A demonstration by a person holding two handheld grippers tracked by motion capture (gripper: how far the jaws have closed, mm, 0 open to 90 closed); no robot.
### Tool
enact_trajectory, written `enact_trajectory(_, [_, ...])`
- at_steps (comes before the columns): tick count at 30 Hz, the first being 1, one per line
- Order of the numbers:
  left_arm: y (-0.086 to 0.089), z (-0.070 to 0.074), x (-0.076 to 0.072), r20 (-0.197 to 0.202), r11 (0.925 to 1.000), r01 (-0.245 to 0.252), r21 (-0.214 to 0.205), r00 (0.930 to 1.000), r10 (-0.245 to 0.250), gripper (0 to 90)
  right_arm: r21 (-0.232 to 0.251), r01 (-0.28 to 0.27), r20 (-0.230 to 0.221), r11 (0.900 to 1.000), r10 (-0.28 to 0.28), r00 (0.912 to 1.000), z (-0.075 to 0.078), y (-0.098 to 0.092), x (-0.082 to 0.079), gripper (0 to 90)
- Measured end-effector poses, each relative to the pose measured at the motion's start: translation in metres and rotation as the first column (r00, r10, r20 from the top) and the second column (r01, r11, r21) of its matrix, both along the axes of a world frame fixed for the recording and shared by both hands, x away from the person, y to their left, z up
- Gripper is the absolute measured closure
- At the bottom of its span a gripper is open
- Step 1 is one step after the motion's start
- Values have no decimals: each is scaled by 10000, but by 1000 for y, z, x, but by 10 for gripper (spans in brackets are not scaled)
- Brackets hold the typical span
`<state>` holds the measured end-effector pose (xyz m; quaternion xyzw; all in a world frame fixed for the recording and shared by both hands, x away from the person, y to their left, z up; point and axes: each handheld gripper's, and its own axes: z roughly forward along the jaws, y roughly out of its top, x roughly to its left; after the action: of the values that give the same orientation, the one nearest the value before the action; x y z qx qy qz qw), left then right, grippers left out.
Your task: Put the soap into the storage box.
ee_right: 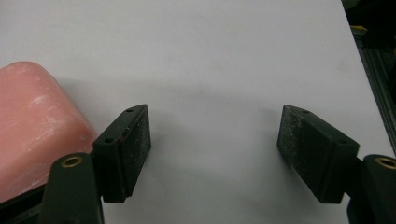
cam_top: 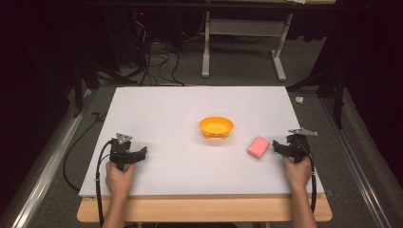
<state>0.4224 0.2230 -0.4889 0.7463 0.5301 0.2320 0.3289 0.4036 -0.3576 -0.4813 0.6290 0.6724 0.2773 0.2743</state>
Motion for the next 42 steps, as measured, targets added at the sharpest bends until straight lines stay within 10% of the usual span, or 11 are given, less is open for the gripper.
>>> enact_trajectory(42, [0,0,0,-16,10000,-16,8,10000,16,211,435,-147,-61,9989,150,9999,5,-5,-1,200])
